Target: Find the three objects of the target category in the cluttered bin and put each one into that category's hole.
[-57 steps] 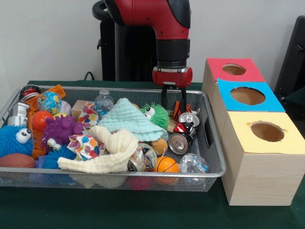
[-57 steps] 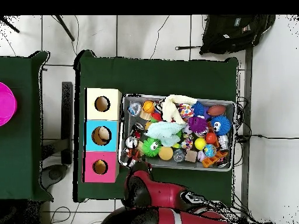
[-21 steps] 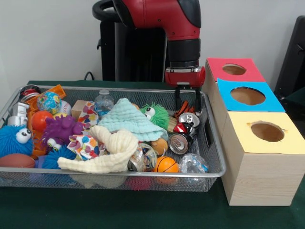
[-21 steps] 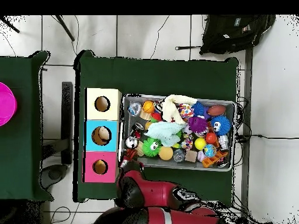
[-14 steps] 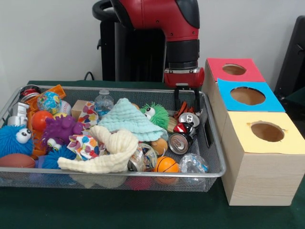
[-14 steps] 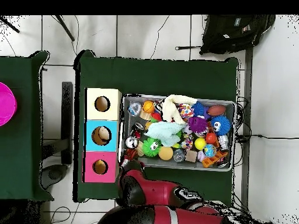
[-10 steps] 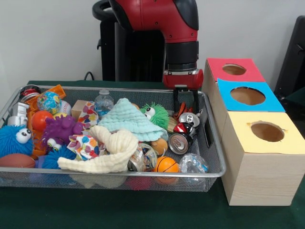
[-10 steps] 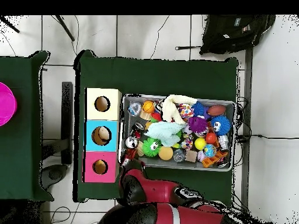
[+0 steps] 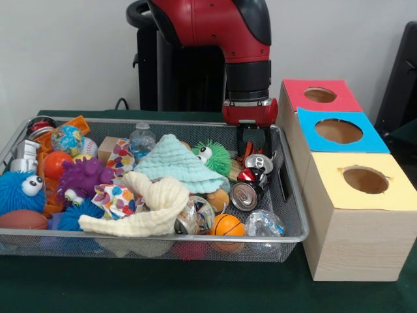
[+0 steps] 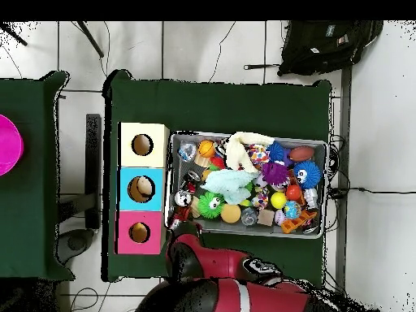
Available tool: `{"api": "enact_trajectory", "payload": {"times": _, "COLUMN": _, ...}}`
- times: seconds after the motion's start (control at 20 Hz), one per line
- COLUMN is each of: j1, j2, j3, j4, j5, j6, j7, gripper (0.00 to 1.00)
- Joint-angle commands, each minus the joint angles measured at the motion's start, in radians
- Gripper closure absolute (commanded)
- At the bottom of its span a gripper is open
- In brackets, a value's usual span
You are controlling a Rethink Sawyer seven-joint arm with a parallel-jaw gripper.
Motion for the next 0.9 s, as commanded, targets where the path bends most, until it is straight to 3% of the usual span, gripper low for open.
{"api": "enact_trajectory", "payload": {"times": 0.05, "j1": 0.023, "j2": 0.146, "j3": 0.077, "j4": -0.141, "j5": 0.039, "j6": -0.054, "j7": 0.190, "gripper": 0.00}}
{"api": "enact_trajectory", "payload": {"times": 0.15, "j1": 0.029, "j2": 0.148, "j3": 0.073, "j4": -0.132, "j5": 0.058, "j6": -0.073, "j7": 0.209, "gripper": 0.00}}
{"api": "enact_trajectory", "payload": {"times": 0.2, "j1": 0.032, "j2": 0.148, "j3": 0.071, "j4": -0.128, "j5": 0.067, "j6": -0.083, "j7": 0.219, "gripper": 1.00}}
{"api": "enact_trajectory", "payload": {"times": 0.35, "j1": 0.024, "j2": 0.143, "j3": 0.080, "j4": -0.118, "j5": 0.057, "j6": -0.046, "j7": 0.209, "gripper": 1.00}}
{"api": "enact_trajectory", "payload": {"times": 0.7, "j1": 0.030, "j2": 0.149, "j3": 0.075, "j4": -0.099, "j5": 0.054, "j6": -0.062, "j7": 0.218, "gripper": 1.00}}
{"api": "enact_trajectory", "payload": {"times": 0.9, "j1": 0.042, "j2": 0.037, "j3": 0.065, "j4": 0.005, "j5": 0.082, "j6": -0.023, "j7": 0.241, "gripper": 1.00}}
